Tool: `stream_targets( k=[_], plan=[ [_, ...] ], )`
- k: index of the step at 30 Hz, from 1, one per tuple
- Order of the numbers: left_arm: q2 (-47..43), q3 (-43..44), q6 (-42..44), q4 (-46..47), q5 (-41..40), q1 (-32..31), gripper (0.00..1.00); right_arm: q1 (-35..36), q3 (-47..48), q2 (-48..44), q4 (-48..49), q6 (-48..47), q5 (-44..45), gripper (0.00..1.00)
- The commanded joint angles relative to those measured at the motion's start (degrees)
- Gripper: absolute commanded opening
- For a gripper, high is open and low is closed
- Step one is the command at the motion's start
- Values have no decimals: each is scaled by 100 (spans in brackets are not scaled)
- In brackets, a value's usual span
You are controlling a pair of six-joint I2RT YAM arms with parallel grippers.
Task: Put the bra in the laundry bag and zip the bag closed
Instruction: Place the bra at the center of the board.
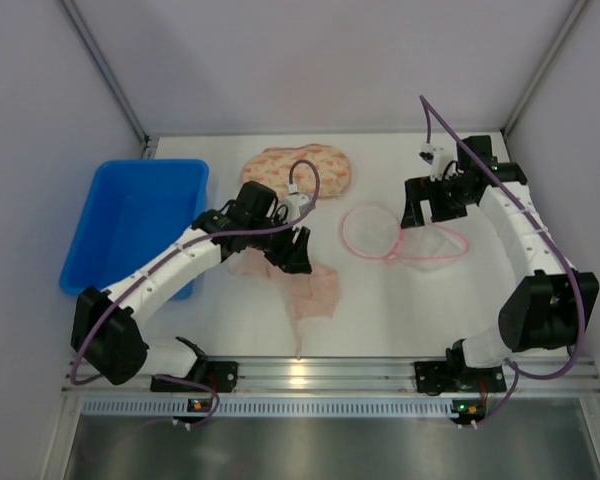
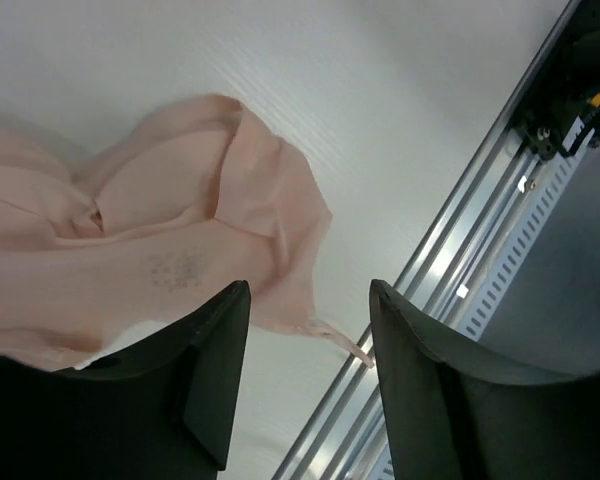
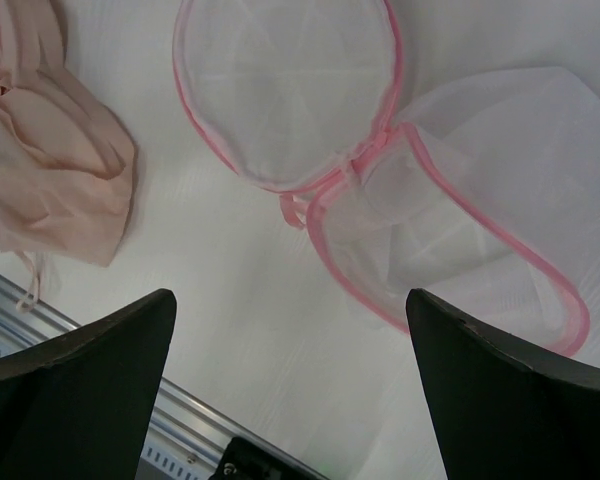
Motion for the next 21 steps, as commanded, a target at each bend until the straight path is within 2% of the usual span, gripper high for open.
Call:
stream_targets(
  k=[1, 5, 6, 8, 10, 12, 15, 16, 18, 21],
  plan=[
    [-81, 836, -157, 525, -153, 44, 58, 25, -72, -9, -20, -54, -185, 99],
    [-47, 750, -165, 376, -523, 579, 57, 34, -273, 9, -29, -89, -570, 99],
    [-20, 697, -113, 306, -497, 981, 56, 25, -309, 35, -29, -107, -685, 99],
    [59, 486, -25, 138, -488, 1396, 53, 69, -414, 61, -11, -142, -975, 92],
    [68, 372, 474, -10, -156, 1906, 42, 139, -485, 53, 68, -168, -1151, 86],
    [25, 293, 1115, -449, 118, 1987, 35, 218, -555, 35, 156, -151, -1283, 77],
    [-291, -76, 2144, -898, 426, 1961, 35, 368, -529, 158, 191, -116, -1275, 66],
    [-397, -199, 2477, -925, 183, 1899, 38, 429, -512, 210, 182, -107, -1292, 66],
    [-494, -585, 2568, -864, -571, 1654, 40, 500, -450, 403, 209, -63, -1362, 66],
    [-337, -693, 2271, -593, -1310, 1662, 47, 719, -397, 667, 340, 16, -1407, 69]
  ],
)
